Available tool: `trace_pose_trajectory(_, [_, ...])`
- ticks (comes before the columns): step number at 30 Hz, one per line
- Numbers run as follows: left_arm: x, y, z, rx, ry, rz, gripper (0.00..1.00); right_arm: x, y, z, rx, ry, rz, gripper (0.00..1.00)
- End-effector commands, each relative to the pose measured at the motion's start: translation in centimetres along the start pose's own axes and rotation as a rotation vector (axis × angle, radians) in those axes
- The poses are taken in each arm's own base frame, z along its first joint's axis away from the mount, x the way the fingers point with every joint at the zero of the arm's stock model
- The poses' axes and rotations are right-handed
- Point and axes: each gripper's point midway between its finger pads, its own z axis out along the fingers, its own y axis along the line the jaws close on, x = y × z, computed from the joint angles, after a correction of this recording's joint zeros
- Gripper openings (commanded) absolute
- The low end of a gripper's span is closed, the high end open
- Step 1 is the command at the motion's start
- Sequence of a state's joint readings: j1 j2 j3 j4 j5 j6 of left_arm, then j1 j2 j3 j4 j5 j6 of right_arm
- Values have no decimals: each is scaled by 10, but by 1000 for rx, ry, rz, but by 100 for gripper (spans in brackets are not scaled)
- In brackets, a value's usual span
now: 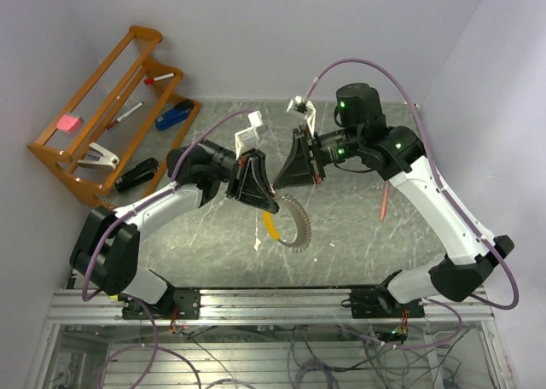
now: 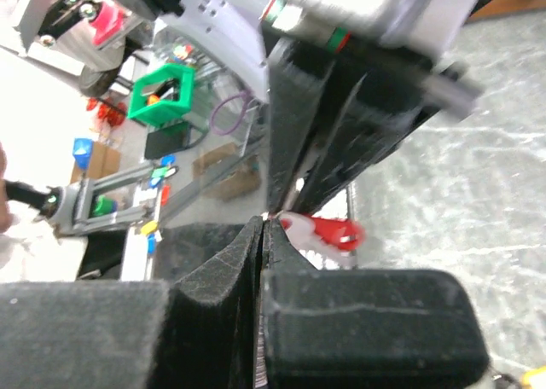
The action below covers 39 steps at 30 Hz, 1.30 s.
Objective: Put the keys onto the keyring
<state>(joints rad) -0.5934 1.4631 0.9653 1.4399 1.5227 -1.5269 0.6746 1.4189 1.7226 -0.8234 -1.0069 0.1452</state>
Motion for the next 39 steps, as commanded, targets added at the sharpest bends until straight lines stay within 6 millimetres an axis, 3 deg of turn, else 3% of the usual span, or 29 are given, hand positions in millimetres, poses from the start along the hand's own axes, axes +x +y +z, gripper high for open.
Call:
trace_pose_trajectory(1, [15,-33,10,53,96,114,7,-34,-23,-1,23,-114,-79,0])
trace_pose_trajectory(13, [8,-43,13,65,102,145,7,-30,-25,-1,-26,-114,-48,0])
trace_pose_trajectory(18, [4,-44,13,66,101,162,7,-33,-26,-14,30,-130,-89,0])
trace_pose_trajectory(26, [4,-45,13,66,99,162,7,-20,-29,-35,145,-125,-217,22])
trace_pose_trajectory(35, [5,-40,13,65,99,152,7,-4,-20,-31,65,-106,-256,25])
trace_pose_trajectory(39, [7,-37,13,65,100,139,7,-1,-17,-34,70,-116,-306,31])
